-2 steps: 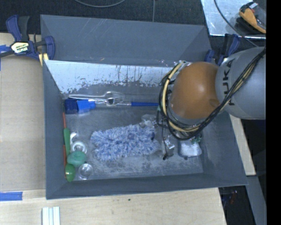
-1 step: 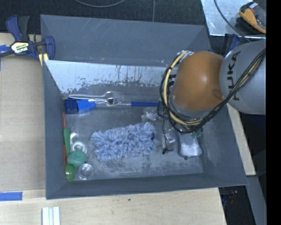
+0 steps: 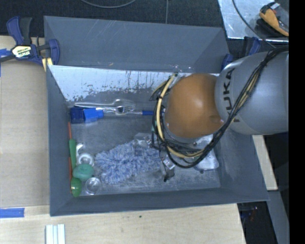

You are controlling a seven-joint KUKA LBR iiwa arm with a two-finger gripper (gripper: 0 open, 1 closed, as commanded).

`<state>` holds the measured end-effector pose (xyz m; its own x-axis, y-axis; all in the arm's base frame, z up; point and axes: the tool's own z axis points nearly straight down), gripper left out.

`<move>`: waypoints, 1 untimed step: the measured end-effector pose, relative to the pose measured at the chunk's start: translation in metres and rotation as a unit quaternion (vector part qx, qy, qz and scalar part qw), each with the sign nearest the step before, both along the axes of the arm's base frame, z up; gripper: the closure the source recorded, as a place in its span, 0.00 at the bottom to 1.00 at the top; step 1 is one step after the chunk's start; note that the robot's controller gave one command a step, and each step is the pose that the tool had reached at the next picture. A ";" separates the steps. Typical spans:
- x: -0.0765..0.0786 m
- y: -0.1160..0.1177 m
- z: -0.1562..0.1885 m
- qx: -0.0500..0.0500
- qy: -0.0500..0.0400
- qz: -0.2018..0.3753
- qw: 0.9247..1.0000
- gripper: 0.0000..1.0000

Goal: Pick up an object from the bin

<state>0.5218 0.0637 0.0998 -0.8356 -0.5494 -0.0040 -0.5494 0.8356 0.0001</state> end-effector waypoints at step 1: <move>0.031 -0.028 -0.029 -0.001 -0.007 0.021 1.000 0.00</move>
Offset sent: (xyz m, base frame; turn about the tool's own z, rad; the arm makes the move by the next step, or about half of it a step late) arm 0.0141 0.0282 -0.0298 -0.1565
